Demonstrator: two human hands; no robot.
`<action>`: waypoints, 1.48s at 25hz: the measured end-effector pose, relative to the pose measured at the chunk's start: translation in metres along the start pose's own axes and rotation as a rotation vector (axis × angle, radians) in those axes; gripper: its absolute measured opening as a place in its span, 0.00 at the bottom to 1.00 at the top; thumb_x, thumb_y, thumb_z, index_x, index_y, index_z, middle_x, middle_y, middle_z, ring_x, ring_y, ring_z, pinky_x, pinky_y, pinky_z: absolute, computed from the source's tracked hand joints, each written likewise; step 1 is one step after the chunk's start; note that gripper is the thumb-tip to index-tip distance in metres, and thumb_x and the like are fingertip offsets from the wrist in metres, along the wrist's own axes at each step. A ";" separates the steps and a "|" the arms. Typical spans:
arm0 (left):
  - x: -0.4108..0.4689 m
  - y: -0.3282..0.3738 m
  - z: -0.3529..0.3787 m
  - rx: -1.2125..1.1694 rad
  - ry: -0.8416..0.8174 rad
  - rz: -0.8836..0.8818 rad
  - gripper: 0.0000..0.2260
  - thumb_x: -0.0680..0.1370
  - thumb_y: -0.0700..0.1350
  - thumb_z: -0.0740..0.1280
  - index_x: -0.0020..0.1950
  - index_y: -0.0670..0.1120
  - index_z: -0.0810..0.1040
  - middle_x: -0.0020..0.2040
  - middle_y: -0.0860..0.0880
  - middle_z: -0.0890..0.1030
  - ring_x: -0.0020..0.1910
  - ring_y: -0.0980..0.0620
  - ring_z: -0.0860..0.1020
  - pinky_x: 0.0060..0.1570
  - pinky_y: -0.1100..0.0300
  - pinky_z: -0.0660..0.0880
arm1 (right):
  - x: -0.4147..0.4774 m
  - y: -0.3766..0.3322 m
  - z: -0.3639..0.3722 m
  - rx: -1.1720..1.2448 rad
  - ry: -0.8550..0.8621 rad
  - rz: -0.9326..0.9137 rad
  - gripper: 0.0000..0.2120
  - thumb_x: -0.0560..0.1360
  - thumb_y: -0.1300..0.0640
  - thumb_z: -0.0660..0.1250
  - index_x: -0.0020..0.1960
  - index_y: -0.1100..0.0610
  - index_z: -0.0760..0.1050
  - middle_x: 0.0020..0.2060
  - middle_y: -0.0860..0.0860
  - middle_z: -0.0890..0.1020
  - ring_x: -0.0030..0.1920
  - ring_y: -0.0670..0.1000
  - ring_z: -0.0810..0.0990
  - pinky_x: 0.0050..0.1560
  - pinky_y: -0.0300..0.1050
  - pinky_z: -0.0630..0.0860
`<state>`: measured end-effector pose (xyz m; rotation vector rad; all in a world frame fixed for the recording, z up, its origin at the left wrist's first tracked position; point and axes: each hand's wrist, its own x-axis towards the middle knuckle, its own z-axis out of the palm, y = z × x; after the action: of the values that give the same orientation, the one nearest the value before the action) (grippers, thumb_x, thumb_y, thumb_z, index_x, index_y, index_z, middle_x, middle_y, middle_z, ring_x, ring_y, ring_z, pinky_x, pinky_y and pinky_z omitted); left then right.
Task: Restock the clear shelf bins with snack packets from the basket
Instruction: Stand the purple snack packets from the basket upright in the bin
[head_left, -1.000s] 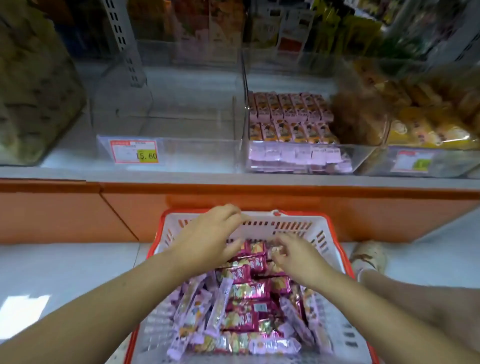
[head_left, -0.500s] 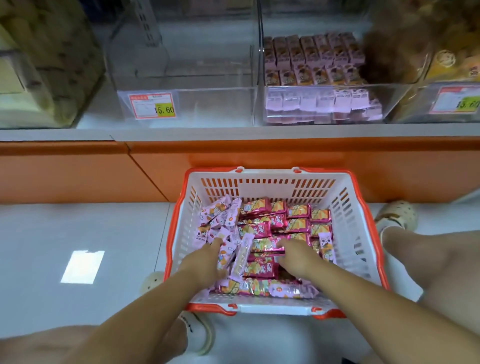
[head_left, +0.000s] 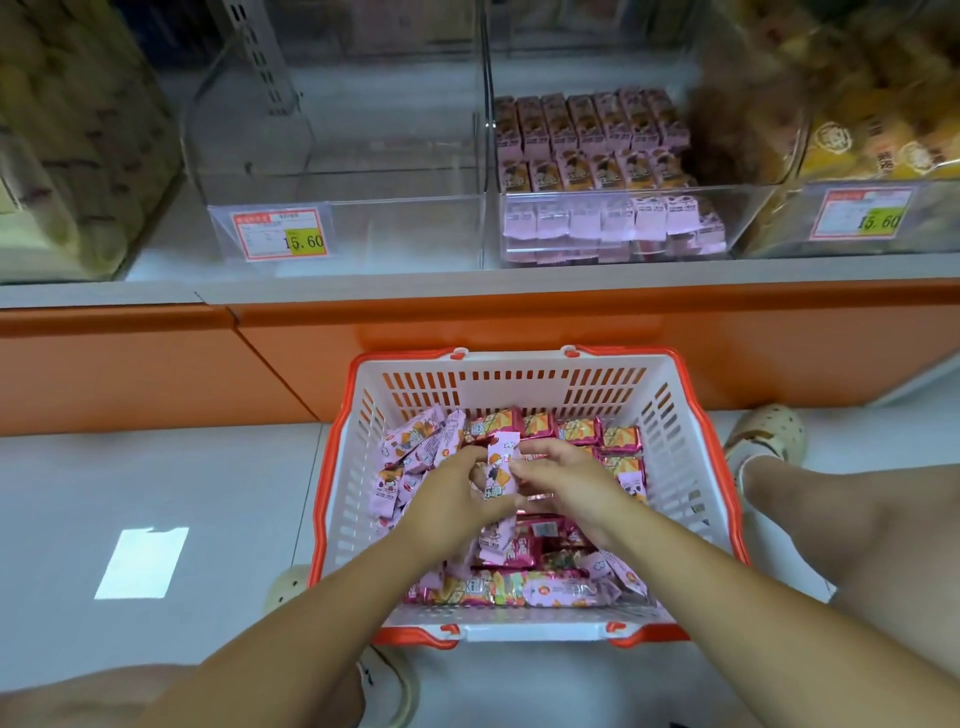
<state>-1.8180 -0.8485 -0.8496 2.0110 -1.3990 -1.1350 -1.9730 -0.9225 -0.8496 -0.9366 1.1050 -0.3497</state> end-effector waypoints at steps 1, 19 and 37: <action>0.001 0.001 0.000 -0.033 -0.039 -0.018 0.22 0.71 0.59 0.73 0.56 0.48 0.71 0.42 0.48 0.74 0.37 0.52 0.72 0.38 0.58 0.67 | 0.001 -0.002 -0.004 0.028 0.024 -0.015 0.11 0.76 0.60 0.69 0.59 0.58 0.77 0.45 0.56 0.82 0.41 0.52 0.82 0.45 0.50 0.82; 0.006 0.029 -0.003 -0.486 -0.328 -0.117 0.15 0.74 0.40 0.73 0.59 0.49 0.76 0.53 0.37 0.81 0.52 0.45 0.82 0.53 0.52 0.80 | -0.004 -0.016 -0.030 0.155 0.028 -0.081 0.20 0.75 0.63 0.69 0.66 0.55 0.73 0.51 0.56 0.83 0.47 0.54 0.84 0.42 0.43 0.79; 0.050 0.193 -0.180 0.414 0.653 0.697 0.24 0.76 0.56 0.66 0.71 0.54 0.67 0.65 0.55 0.74 0.63 0.55 0.72 0.62 0.57 0.71 | -0.058 -0.266 -0.080 -0.468 0.625 -0.750 0.20 0.72 0.63 0.72 0.63 0.52 0.78 0.50 0.49 0.85 0.49 0.49 0.83 0.52 0.48 0.80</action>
<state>-1.7703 -0.9877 -0.6247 1.6486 -1.8043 0.1138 -2.0173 -1.0777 -0.6156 -1.7301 1.3940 -1.0824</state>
